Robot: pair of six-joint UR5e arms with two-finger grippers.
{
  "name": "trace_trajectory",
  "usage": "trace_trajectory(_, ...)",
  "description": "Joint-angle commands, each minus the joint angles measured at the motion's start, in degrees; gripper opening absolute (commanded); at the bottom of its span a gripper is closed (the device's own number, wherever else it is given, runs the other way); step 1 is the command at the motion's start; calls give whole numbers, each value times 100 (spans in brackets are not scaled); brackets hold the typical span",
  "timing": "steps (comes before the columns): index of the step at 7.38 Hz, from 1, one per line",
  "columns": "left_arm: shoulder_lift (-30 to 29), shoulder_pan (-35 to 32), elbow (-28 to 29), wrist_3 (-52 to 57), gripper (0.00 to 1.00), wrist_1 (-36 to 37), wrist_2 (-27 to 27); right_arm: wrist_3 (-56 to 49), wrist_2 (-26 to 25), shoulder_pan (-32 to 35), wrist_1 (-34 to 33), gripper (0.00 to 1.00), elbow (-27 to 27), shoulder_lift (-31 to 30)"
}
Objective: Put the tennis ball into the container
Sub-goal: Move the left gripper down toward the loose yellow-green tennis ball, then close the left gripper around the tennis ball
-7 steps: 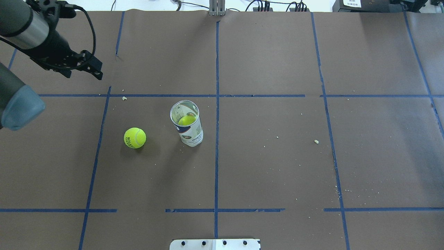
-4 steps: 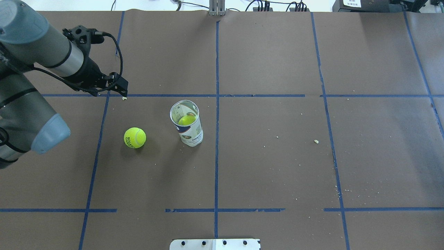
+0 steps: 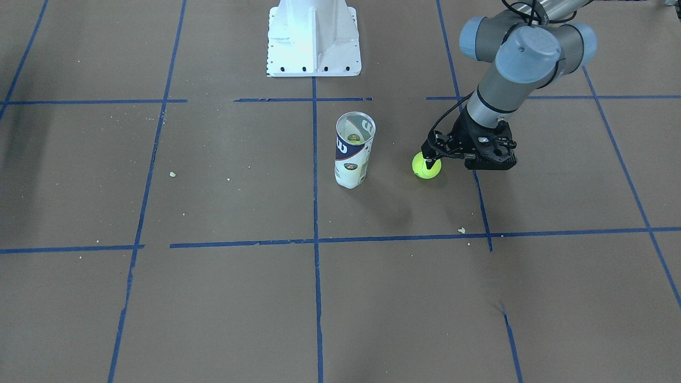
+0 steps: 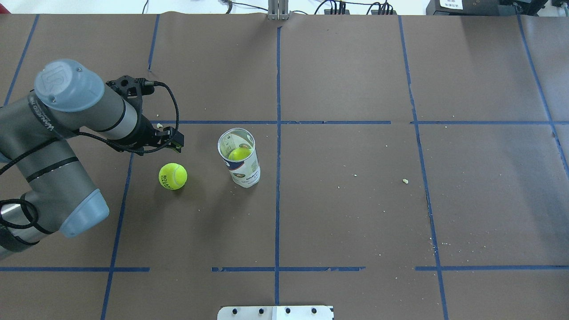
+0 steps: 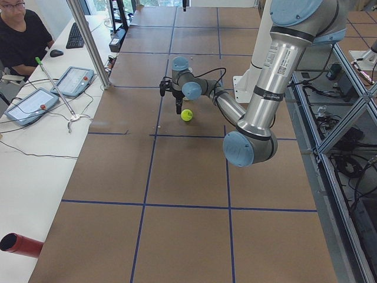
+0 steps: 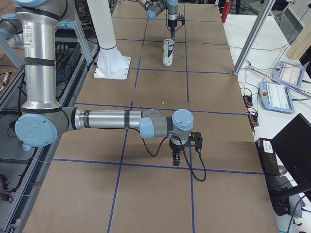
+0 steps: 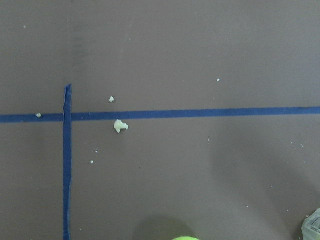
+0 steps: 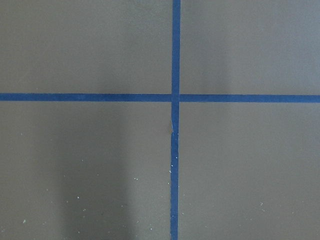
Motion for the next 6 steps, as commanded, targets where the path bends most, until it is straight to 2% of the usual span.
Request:
trace_trajectory(1,9,152,95,-141,100,-3,69,0,0,0,0,100,0,0)
trace_trajectory(6,9,442,341,-308,100,-29,69,0,0,0,0,100,0,0)
